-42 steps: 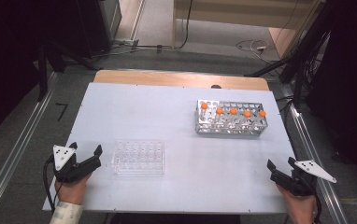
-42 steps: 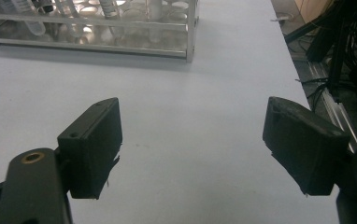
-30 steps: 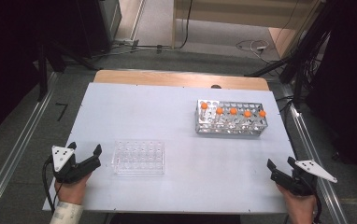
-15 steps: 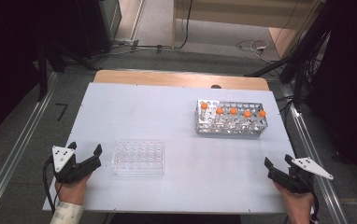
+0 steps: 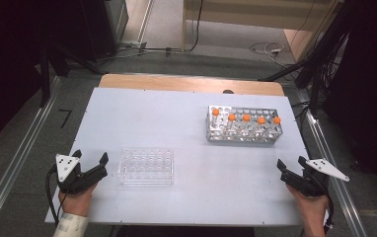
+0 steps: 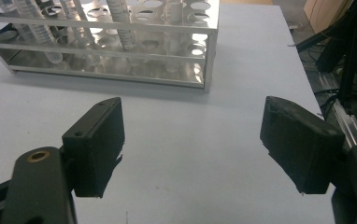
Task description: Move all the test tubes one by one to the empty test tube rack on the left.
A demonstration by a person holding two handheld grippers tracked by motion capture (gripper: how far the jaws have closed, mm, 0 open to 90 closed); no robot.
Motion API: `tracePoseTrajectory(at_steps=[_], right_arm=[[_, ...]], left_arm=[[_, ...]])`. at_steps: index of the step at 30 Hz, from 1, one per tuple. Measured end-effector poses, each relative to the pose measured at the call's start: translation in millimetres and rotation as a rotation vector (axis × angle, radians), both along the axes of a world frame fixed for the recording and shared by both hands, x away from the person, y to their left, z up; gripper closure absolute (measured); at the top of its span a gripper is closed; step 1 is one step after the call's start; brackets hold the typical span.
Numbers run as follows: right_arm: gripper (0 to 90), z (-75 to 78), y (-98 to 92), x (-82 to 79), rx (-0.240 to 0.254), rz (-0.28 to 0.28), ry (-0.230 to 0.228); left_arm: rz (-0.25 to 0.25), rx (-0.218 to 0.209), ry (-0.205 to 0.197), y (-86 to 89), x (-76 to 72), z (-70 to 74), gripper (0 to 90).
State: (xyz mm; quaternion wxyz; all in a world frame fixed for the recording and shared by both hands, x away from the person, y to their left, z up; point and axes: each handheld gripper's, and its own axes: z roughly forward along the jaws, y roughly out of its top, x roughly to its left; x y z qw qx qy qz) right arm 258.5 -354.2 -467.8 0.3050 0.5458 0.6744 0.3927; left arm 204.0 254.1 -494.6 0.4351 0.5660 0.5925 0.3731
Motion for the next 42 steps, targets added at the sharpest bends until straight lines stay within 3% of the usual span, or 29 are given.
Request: tracePoseTrajectory(at_steps=[29,42], right_arm=[[23.1,7.5,19.2,44.9,-0.008,0.037,-0.004],[27.4,11.7,23.2,61.2,0.014,0.038,-0.008]], left_arm=[[-0.003,-0.003,-0.004,-0.3,0.2,0.2,13.3],[-0.004,-0.003,-0.002,-0.5,0.6,0.0,13.3]])
